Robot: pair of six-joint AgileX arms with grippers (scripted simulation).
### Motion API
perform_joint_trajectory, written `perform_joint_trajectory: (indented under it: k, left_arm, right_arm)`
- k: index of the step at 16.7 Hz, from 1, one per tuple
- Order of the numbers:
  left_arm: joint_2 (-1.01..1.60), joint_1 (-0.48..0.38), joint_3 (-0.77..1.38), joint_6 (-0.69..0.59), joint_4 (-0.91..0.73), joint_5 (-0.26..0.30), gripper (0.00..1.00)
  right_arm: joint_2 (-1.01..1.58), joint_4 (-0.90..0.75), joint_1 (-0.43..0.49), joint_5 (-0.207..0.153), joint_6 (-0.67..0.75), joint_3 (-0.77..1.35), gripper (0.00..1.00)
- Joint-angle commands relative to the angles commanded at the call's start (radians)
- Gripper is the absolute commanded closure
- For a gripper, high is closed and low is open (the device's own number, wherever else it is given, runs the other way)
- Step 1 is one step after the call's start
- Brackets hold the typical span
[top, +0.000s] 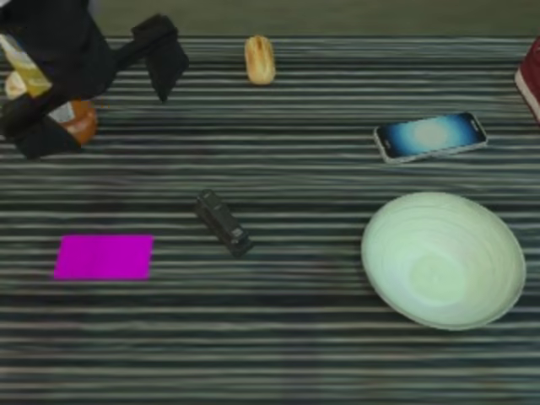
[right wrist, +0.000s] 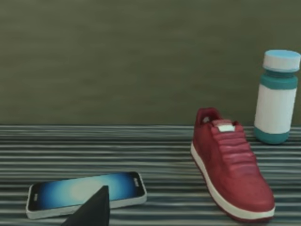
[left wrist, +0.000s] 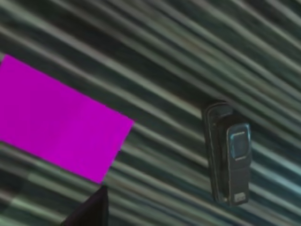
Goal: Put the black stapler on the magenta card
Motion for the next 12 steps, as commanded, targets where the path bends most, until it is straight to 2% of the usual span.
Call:
perform_joint_trajectory:
  k: [6,12]
  left_arm:
    - [0.425,-0.081,0.421,-0.211,-0.251,0.002,0.00]
    - [0.542,-0.105,0.546,-0.274,-0.320,0.003,0.00]
  right_arm:
    - [0.000,0.000,0.000,0.000,0.000,0.000,0.00]
    - [0.000,0.000,0.000,0.000,0.000,0.000,0.00]
